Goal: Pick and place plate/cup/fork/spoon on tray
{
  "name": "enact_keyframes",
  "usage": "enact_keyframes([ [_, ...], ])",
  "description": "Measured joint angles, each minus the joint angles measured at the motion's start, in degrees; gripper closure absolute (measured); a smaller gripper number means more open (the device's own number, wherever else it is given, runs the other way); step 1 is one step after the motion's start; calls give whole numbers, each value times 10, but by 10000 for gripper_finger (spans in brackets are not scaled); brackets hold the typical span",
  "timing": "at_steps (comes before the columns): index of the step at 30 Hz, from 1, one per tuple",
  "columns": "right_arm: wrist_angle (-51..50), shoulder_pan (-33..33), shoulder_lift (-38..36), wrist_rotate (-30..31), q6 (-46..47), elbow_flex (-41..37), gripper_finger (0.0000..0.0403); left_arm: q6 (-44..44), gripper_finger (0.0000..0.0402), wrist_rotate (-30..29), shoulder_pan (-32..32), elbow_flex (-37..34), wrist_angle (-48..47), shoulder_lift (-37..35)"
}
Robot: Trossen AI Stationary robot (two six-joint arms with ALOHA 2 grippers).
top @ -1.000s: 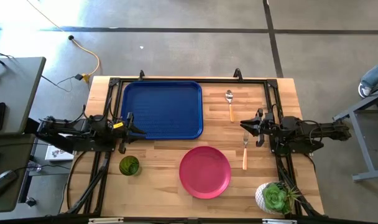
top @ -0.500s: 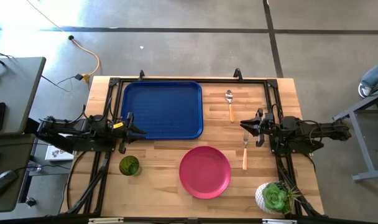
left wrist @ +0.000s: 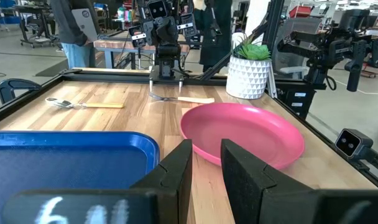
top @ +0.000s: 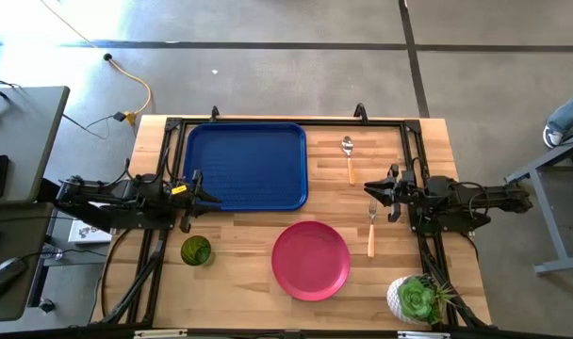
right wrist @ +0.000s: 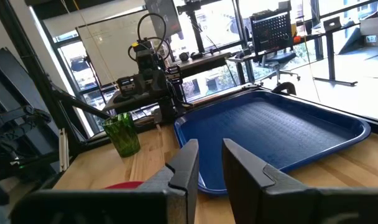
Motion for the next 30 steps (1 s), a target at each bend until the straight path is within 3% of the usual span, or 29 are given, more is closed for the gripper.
enact_keyframes([
  [20,0,0,0,0,0,0,340,-1,326,0,0,0,0,0],
  [30,0,0,0,0,0,0,340,-59,326,0,0,0,0,0],
])
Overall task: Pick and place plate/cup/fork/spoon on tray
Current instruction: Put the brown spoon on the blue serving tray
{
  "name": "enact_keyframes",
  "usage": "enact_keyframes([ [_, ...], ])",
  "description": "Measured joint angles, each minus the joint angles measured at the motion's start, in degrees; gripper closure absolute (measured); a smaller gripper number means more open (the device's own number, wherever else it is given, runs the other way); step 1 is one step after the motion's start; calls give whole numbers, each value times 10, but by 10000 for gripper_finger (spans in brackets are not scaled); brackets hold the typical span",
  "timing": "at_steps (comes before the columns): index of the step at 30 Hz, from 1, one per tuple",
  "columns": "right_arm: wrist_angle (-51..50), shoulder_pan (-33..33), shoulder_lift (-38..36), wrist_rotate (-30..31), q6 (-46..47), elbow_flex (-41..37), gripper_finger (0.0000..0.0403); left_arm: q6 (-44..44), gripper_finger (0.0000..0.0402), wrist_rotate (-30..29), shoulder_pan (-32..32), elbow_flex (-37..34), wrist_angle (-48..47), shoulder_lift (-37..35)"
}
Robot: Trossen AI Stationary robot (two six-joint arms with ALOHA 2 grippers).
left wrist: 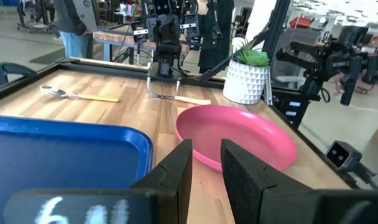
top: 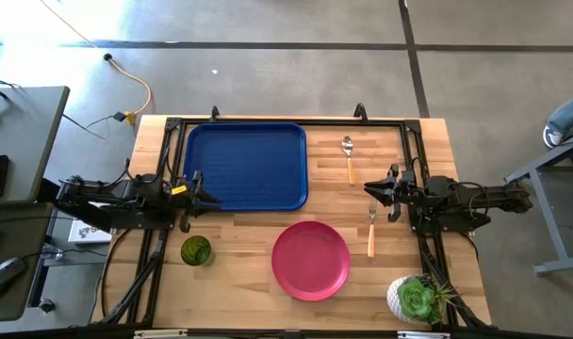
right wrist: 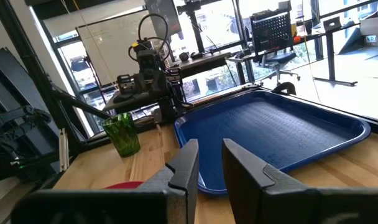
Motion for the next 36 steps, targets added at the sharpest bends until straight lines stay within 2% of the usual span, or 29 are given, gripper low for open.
enact_keyframes([
  [10,22,0,0,21,-5,0,340,-11,326,0,0,0,0,0],
  [19,181,0,0,133,-9,0,340,-11,326,0,0,0,0,0],
  [27,322,0,0,157,-93,1,340,-11,326,0,0,0,0,0],
  [31,302,0,6,181,-105,40,340,-11,326,-1,0,0,0,0],
  [36,170,0,45,253,-120,139,340,-11,326,-1,0,0,0,0],
])
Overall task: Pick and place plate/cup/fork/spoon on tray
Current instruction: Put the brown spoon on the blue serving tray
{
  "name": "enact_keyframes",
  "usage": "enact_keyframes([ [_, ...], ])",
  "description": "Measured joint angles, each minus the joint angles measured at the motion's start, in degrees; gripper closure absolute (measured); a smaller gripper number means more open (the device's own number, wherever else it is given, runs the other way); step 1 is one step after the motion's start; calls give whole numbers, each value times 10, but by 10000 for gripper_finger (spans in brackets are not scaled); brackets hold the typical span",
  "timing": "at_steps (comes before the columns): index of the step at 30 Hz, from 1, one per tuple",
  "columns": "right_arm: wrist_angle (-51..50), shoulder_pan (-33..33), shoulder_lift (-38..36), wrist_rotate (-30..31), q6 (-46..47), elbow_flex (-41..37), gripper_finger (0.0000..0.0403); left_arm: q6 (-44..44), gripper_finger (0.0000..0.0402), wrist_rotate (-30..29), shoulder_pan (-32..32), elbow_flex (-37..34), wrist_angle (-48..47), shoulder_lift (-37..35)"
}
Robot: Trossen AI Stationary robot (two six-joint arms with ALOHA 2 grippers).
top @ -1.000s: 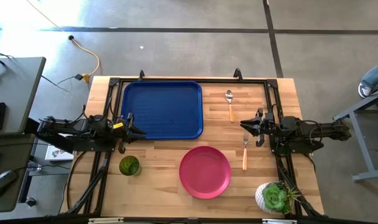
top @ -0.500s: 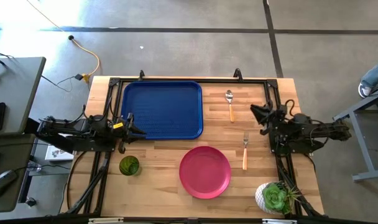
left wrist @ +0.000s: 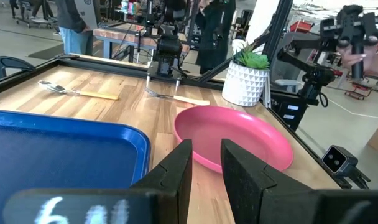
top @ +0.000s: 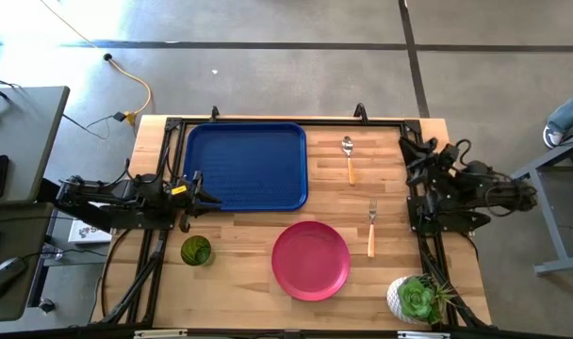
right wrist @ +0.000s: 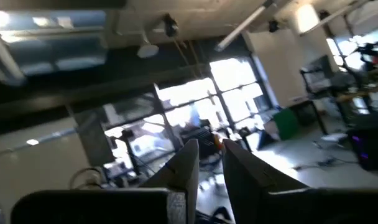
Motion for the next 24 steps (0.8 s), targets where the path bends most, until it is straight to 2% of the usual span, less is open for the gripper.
enact_keyframes([
  [5,-176,0,63,108,62,101,340,0,326,0,0,0,0,0],
  [10,-315,0,140,153,164,180,340,0,326,0,0,0,0,0],
  [17,-473,0,253,164,304,273,327,0,326,0,0,0,0,0],
  [24,-567,-29,351,148,415,336,265,0,326,0,0,0,0,0],
])
